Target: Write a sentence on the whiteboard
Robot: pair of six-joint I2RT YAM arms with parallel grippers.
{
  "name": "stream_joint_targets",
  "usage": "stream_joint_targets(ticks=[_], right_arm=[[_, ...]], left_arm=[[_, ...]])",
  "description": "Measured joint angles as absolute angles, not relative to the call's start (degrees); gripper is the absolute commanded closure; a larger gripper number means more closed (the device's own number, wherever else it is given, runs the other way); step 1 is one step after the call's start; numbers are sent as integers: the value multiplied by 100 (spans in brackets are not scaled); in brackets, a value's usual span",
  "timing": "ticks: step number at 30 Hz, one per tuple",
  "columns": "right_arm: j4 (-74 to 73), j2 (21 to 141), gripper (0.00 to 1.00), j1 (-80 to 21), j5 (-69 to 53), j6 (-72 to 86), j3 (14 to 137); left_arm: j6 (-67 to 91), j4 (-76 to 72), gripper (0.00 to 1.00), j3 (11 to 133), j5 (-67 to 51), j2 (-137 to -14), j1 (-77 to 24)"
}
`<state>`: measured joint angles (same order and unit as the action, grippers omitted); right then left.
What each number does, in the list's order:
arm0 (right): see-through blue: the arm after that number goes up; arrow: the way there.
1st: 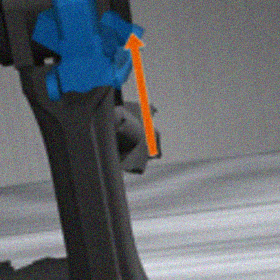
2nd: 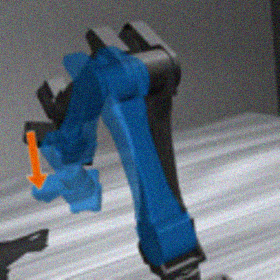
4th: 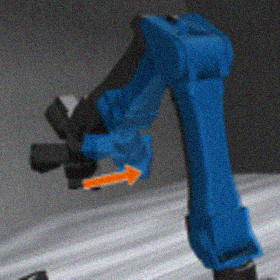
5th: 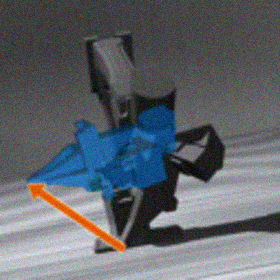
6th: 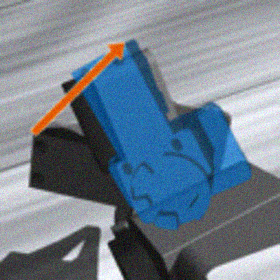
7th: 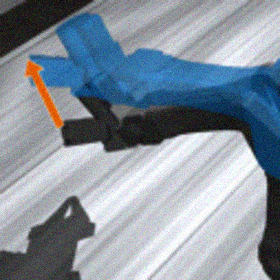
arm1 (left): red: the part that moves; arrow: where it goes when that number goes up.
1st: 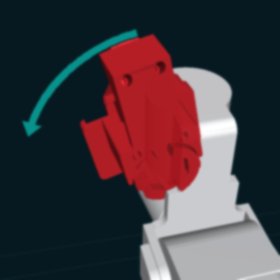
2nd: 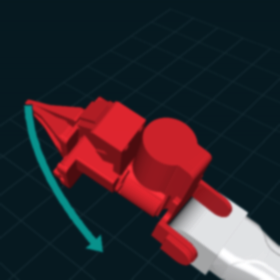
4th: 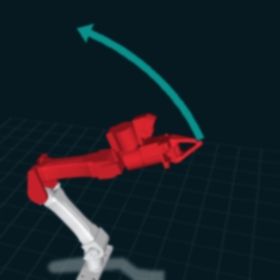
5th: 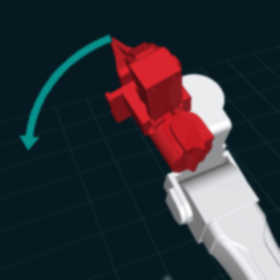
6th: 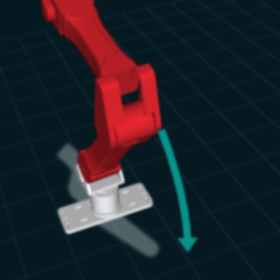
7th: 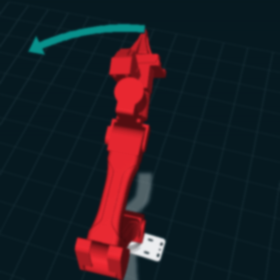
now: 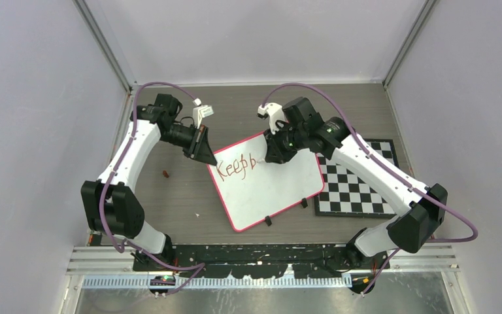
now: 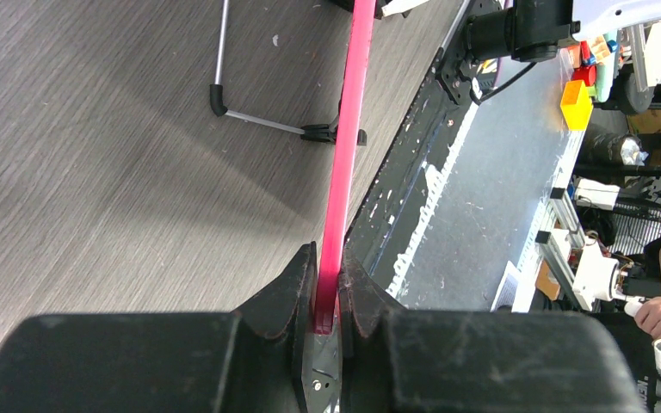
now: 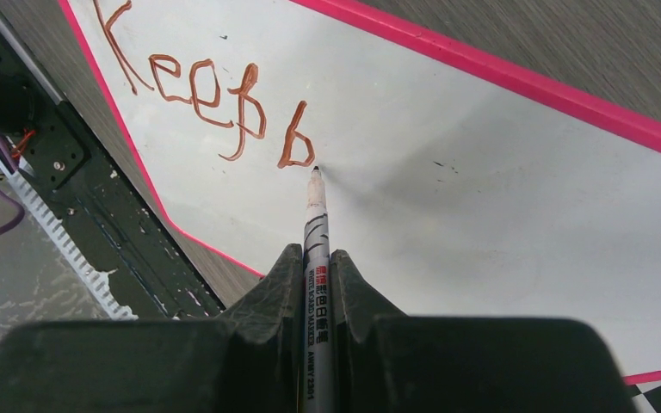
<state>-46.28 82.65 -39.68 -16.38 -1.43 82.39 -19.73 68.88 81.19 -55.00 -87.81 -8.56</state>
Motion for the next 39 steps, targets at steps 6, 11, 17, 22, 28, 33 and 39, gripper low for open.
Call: stream_joint_targets(ticks=[6,11,17,22,28,33,39], right_arm=[[-4635,8331,100,-3968,-1542,-167,8239],[-4674,8331,100,-3916,-1505,-209,8256],[-4764,8337,100,-3813,-1422,-272,8440],[-4764,8427,100,-3806,-1461,-268,8576],[-4772,8501,100,-3828,-1625,-244,8584],[-4759,8506,100,-3857,-1680,-244,8521],[-4794,8460,100,-3868,-1723,-248,8300]], left_arm=[[-1973,6888,100,8119,-5496,-8781,-856],[-1973,6886,100,8119,-5496,-8781,-856],[-1973,6886,100,8119,-5500,-8781,-856],[-1973,6886,100,8119,-5496,-8781,-856],[-1973,6886,100,8119,-5487,-8781,-856],[-1973,6886,100,8119,-5487,-8781,-856],[-1973,6886,100,8119,-5478,-8781,-856]])
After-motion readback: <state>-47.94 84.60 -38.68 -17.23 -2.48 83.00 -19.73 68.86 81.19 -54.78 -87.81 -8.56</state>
